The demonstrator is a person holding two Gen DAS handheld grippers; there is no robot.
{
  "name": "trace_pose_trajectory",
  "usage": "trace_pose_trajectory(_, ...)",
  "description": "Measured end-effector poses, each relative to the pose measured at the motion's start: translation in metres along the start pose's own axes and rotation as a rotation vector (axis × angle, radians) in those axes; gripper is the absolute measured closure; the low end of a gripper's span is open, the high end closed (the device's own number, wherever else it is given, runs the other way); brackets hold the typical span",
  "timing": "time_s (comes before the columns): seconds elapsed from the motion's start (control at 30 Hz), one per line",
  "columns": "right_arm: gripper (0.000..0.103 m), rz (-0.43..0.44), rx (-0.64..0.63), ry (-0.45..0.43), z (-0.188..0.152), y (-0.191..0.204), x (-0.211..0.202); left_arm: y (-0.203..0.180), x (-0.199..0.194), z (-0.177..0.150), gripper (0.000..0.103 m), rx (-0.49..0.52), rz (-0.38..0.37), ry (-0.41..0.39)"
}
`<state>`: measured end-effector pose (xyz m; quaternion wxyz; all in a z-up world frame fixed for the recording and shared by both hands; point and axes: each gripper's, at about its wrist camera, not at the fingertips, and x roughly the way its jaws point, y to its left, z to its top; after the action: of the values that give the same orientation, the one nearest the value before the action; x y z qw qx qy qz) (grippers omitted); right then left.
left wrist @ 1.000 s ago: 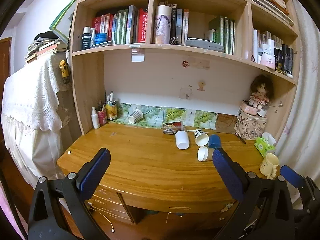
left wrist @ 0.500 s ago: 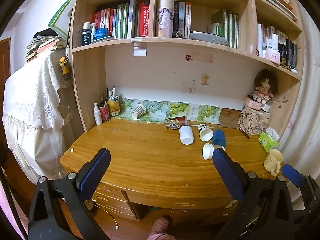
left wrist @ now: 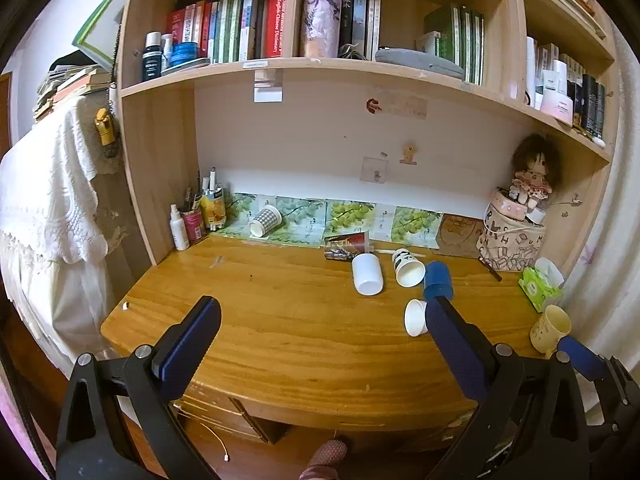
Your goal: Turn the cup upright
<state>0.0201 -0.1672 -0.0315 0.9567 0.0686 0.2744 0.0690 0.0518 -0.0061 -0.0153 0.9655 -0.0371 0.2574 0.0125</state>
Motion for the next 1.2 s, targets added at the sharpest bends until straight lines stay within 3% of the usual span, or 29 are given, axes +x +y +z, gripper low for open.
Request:
trace_pose_trajectory(0.57, 0.003, 0.004, 0.03, 0.037, 0.044, -0.041, 0.079, -0.027, 0.089, 0.049, 0.001, 0.04, -0.031, 0.037)
trace_pose_trajectory(1.2, 0.003, -0.042, 0.179, 0.137, 0.095, -0.084, 0.185, -0.059, 0.207, 0.104, 0.001, 0.165, -0.147, 0.143)
